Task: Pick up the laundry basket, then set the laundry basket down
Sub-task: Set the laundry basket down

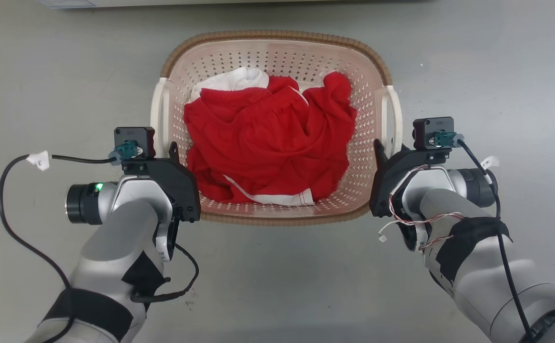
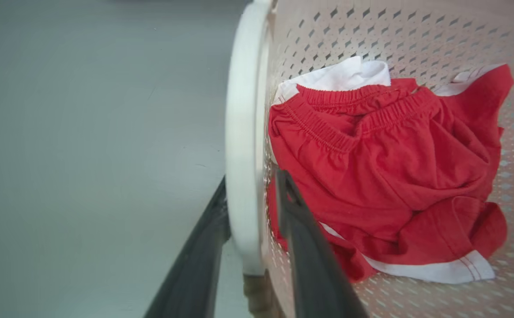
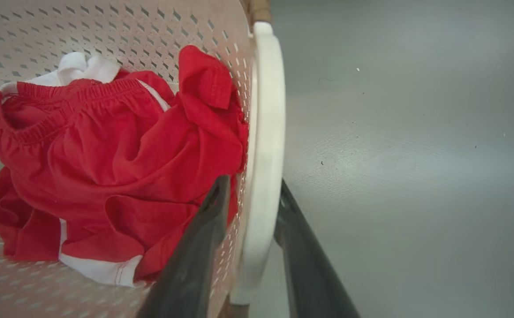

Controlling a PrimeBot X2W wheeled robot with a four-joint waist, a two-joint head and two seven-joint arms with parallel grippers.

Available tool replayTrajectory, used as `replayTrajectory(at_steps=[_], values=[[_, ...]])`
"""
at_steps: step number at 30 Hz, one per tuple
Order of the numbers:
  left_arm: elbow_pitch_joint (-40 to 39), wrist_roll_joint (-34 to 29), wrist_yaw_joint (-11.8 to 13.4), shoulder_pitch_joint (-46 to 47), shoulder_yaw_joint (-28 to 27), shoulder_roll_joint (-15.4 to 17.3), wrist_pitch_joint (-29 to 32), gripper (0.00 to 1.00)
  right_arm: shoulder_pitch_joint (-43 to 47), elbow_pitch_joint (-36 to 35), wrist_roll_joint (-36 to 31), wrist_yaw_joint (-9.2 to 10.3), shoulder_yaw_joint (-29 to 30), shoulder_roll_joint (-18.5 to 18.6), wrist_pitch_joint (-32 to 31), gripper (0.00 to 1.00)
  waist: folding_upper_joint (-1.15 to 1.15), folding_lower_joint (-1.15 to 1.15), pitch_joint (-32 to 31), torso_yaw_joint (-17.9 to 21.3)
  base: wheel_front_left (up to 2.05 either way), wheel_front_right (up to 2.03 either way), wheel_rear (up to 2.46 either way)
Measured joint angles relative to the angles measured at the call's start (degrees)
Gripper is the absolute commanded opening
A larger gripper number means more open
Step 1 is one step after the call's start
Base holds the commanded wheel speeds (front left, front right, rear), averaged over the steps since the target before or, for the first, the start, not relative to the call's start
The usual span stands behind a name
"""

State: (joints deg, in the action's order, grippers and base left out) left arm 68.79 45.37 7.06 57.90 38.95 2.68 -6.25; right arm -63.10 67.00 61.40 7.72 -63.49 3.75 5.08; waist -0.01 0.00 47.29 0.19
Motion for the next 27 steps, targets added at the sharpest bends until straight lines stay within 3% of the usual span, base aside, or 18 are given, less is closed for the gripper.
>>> replayTrajectory(at_steps=[1,12,27], values=[[0.0,0.0,0.0,0.0,0.0,0.0,0.0,1.0,0.0,0.0,0.0,0.0,0.0,0.0,0.0,1.0,0.0,0.0,0.0,0.0,0.0,0.0,0.0],[1.7,-0.2,0.1,0.7,0.1,0.1,-1.5,1.0,-0.1,0.8,0.0,-0.15,-0.3,-0.2,1.6,1.0,0.01,0.0,-0.2,0.2,0.0,0.0,0.0],[2.6,-0.1,-0.1,-0.3,-1.1,0.1,-5.5,1.0,-0.1,2.5,0.0,-0.15,-0.2,-0.3,5.4,1.0,0.01,0.0,-6.0,0.2,0.0,0.0,0.0]])
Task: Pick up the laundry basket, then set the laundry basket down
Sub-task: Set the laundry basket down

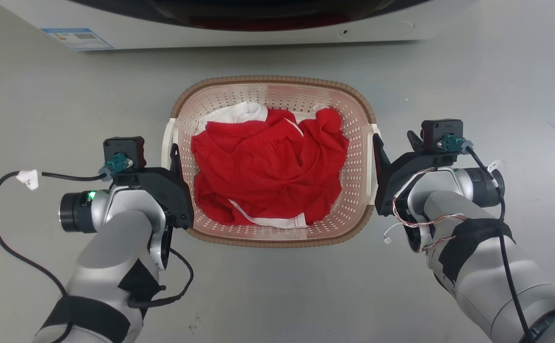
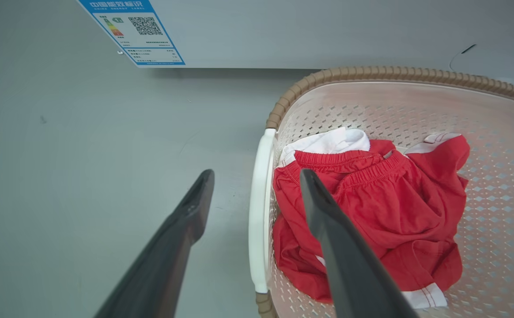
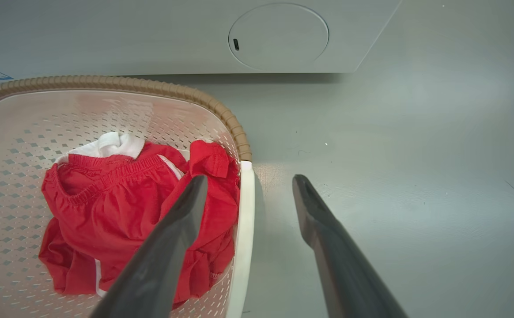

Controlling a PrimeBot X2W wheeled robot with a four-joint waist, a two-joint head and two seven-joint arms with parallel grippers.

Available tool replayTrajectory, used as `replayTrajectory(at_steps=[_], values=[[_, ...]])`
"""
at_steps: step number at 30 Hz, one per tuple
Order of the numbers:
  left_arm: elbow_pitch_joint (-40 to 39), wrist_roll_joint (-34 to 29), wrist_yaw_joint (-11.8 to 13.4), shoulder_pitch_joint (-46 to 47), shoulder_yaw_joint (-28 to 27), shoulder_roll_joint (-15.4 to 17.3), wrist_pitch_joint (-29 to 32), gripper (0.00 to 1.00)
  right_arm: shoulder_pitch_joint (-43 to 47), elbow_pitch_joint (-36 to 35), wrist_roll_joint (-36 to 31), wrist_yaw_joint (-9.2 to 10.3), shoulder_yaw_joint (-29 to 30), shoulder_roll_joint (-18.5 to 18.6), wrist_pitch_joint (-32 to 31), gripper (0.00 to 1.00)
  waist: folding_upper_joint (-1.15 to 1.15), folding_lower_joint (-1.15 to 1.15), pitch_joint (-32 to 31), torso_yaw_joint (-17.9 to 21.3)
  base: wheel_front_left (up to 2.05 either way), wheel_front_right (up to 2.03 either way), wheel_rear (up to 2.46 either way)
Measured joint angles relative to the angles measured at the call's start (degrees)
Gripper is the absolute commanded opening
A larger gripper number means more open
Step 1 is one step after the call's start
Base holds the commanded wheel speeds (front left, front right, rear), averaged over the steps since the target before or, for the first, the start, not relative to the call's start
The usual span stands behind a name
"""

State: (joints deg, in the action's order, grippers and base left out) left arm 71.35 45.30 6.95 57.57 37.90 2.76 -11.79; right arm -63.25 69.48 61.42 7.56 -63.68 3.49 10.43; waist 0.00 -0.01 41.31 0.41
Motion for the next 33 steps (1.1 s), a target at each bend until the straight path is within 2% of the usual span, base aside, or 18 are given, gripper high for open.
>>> replayTrajectory(at_steps=[11,16,23,33], values=[[-0.8,0.6,-1.5,-4.2,-1.7,0.9,-2.5,1.0,1.8,-1.1,0.1,0.0,0.5,0.0,3.1,1.0,0.0,0.0,-6.8,0.0,0.0,0.0,0.0],[-1.6,0.5,-1.9,-7.2,-2.1,2.6,-2.5,1.0,4.5,-2.4,0.1,0.0,0.6,0.0,3.8,1.0,0.0,0.0,-10.4,0.2,0.0,0.0,0.0],[-6.6,-1.1,-1.6,-11.3,-2.9,3.2,-2.5,1.0,8.9,-5.4,0.1,0.0,0.8,0.0,3.8,1.0,0.01,-0.01,-15.6,0.5,0.0,0.0,0.0],[-15.5,-5.4,-0.9,-19.8,-5.4,4.4,-2.5,1.0,16.3,-10.2,-1.7,0.0,5.6,-0.1,3.8,1.0,0.01,0.0,-23.4,0.8,0.0,0.0,0.0]])
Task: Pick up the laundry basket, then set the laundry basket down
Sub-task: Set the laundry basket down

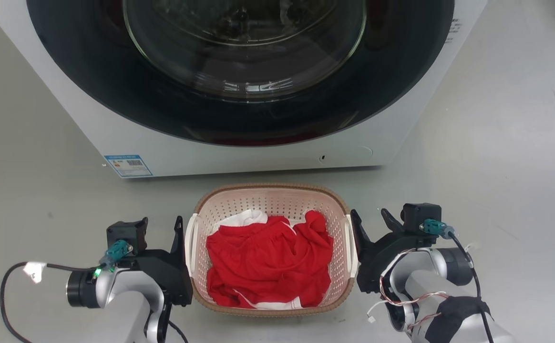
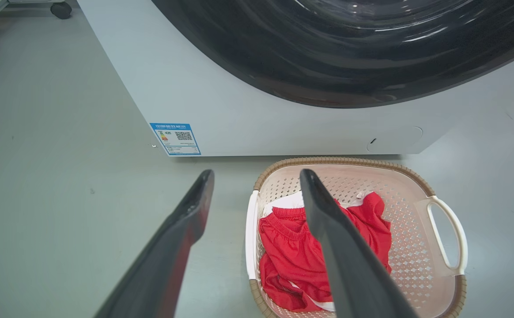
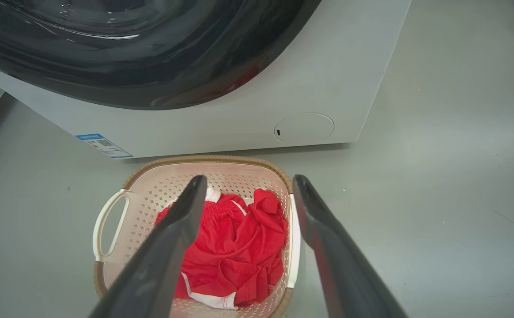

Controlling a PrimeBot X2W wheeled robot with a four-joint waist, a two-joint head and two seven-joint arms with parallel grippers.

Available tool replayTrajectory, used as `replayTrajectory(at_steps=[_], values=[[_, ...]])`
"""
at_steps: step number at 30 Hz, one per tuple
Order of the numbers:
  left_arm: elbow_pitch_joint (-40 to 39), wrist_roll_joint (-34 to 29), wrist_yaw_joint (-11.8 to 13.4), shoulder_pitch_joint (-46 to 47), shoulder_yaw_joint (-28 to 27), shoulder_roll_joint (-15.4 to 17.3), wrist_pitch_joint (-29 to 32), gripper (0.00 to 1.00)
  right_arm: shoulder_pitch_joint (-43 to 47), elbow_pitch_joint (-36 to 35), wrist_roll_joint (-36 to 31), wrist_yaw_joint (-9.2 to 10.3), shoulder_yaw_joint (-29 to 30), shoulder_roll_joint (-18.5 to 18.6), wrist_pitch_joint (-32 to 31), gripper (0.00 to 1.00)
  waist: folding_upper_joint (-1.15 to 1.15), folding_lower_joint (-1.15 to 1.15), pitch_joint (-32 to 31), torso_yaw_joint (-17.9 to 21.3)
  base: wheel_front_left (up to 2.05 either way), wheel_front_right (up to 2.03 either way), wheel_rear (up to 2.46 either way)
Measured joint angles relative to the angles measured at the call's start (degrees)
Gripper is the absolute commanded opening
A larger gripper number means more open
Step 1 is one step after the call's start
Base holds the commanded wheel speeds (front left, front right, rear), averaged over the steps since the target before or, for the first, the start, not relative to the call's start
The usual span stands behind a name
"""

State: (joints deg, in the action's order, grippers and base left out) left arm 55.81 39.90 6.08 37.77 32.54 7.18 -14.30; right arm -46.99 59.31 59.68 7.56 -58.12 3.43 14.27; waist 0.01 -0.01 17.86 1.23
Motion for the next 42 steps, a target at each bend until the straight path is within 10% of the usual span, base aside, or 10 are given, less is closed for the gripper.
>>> replayTrajectory(at_steps=[42], values=[[-32.7,-18.5,1.0,-35.6,-15.7,-1.4,0.0,1.0,34.5,-24.5,-27.5,0.0,26.4,0.0,0.0,1.0,-0.01,0.0,-17.3,-0.2,0.0,0.0,0.0]])
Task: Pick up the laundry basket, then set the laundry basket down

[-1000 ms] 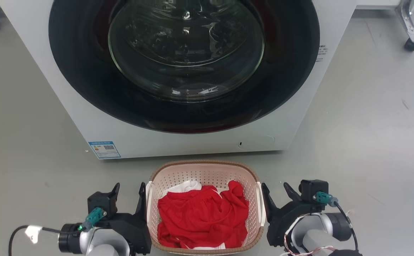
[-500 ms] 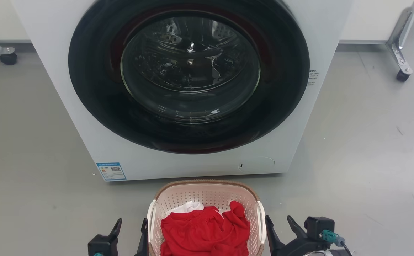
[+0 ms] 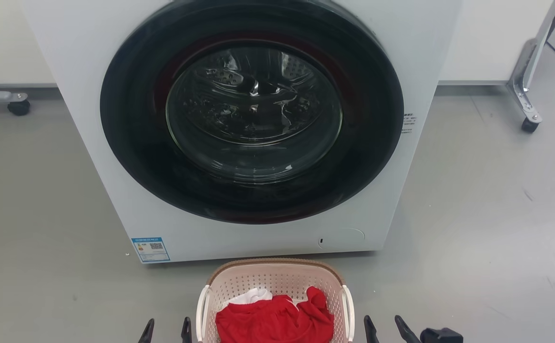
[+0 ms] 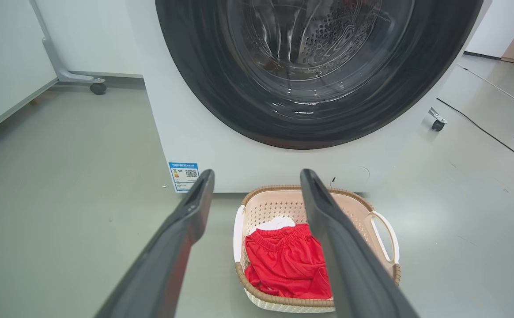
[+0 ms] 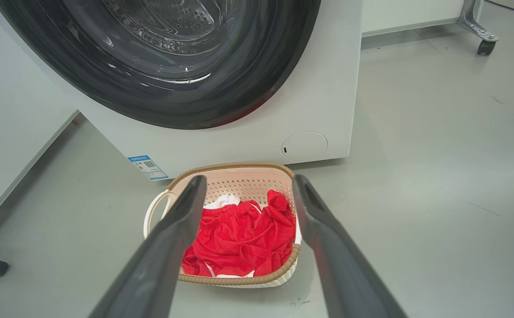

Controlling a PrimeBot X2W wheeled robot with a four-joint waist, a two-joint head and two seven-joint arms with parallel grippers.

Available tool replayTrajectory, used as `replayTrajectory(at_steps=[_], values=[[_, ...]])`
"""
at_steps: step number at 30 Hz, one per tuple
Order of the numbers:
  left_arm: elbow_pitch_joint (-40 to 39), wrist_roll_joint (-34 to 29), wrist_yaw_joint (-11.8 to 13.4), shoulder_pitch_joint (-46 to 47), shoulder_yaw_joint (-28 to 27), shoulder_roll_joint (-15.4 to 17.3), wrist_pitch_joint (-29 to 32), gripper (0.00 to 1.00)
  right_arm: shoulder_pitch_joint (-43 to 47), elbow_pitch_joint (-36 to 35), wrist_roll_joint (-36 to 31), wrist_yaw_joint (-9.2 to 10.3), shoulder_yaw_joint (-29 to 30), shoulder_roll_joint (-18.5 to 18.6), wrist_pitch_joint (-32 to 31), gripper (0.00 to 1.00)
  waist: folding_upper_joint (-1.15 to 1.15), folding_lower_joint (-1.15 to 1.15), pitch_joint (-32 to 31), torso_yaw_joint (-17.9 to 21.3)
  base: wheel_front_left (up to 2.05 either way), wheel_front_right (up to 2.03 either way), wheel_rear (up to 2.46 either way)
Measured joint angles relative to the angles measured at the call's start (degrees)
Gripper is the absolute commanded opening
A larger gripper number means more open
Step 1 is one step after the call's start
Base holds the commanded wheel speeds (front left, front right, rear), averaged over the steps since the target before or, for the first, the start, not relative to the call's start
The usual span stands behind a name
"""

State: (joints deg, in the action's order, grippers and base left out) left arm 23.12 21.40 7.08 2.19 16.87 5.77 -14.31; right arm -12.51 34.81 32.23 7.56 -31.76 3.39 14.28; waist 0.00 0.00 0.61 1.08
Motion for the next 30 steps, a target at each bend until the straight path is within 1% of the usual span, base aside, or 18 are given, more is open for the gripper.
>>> replayTrajectory(at_steps=[6,15,21,30], values=[[-3.4,-1.8,0.0,-3.2,-2.9,-0.8,0.0,1.0,5.1,-5.4,-4.7,0.0,3.9,-0.1,0.0,1.0,0.0,0.0,-0.9,0.2,0.0,0.0,0.0],[-6.9,-4.1,0.0,-6.3,-6.1,-1.6,0.0,1.0,9.9,-12.9,-11.4,0.0,9.2,-0.3,0.0,1.0,0.0,0.0,-1.0,0.4,0.0,0.0,0.0],[-8.6,-5.0,0.0,-6.6,-7.1,-1.9,0.0,1.0,12.1,-17.7,-13.8,0.0,10.4,-0.4,0.0,1.0,0.0,0.01,-0.8,0.6,0.0,0.0,0.0],[-9.8,-5.5,0.0,-7.5,-8.2,-2.3,0.0,1.0,14.4,-22.6,-15.3,0.0,11.5,-0.5,0.0,1.0,0.0,0.0,-0.5,0.7,0.0,0.0,0.0]])
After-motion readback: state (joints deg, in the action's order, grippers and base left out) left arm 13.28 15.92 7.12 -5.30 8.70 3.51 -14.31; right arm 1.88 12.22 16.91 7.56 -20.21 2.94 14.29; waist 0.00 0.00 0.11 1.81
